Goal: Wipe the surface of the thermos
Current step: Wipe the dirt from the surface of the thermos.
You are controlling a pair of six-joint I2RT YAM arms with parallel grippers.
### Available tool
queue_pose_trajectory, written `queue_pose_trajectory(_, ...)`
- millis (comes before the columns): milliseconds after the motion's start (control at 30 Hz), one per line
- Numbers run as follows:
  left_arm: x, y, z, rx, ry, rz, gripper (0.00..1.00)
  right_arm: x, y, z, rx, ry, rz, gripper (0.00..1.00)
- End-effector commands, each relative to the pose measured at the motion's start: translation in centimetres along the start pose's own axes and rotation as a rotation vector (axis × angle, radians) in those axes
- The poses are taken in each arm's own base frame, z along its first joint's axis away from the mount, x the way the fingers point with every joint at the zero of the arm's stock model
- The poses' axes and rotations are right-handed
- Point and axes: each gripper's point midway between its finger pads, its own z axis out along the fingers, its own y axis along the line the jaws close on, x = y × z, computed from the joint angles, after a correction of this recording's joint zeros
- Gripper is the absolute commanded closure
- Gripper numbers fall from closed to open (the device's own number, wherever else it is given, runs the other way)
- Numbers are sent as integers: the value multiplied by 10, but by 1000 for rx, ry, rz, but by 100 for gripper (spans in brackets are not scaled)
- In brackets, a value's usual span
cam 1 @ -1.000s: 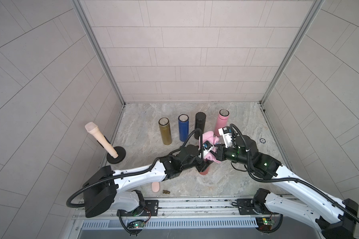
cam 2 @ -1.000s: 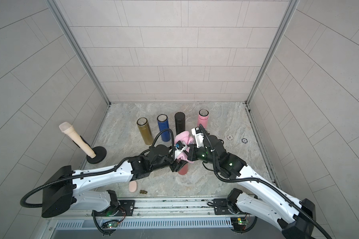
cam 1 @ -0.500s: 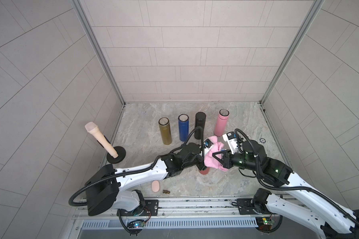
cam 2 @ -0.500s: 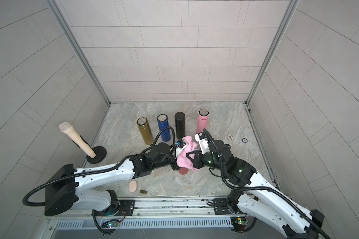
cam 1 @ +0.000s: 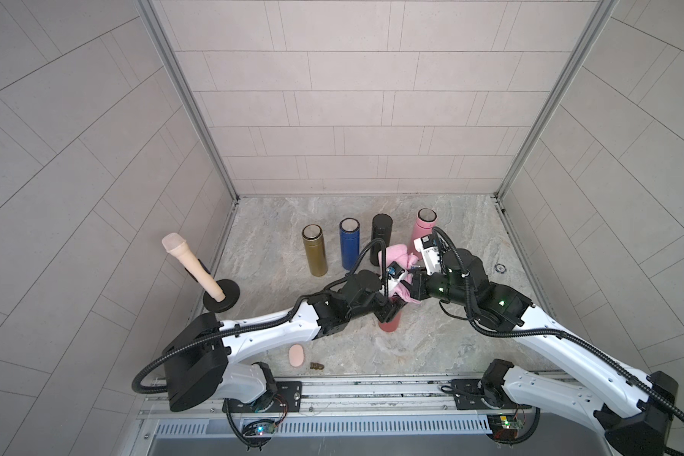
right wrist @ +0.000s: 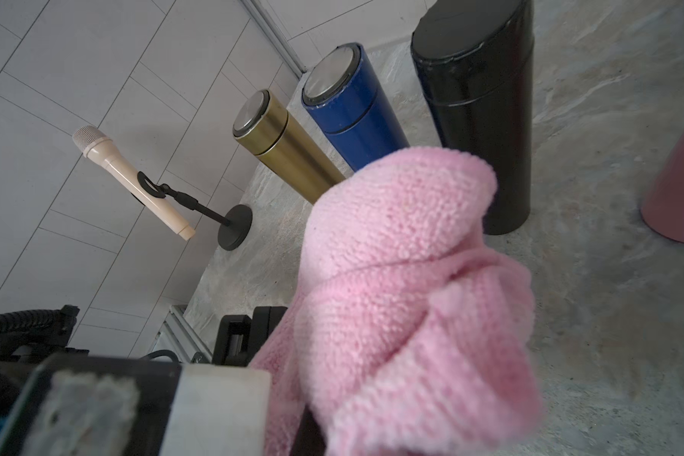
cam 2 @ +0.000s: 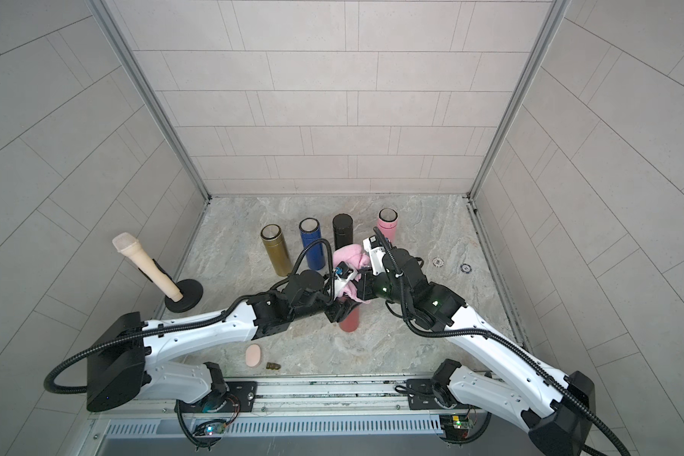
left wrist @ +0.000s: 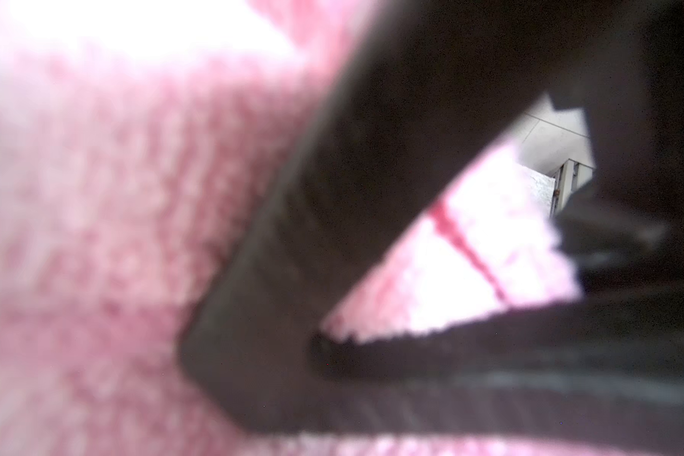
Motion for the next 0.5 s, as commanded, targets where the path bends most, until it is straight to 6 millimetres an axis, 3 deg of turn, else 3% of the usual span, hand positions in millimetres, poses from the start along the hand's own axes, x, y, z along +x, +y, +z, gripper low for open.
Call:
queue_pose_trajectory(0,-16,-9,-4,27,-40,32,100,30,28,4,-149,129,-1,100)
queue_pose_trajectory(167,-16,-1,-5,-14,-36,33,100,55,29,-23,-199,167,13,100)
queue_pose_trajectory(300,-17,11,-8,-71,-36,11,100,57,24,-57,-191,104,4,100)
queue_pose_trajectory(367,-20,18,-11,-100,-44,-18,100,53,10,-70,-134,32,-1,100)
queue_pose_trajectory(467,-30,28,-20,-135,-67,-108,100,51,-27,-82,32,-59,-14,100)
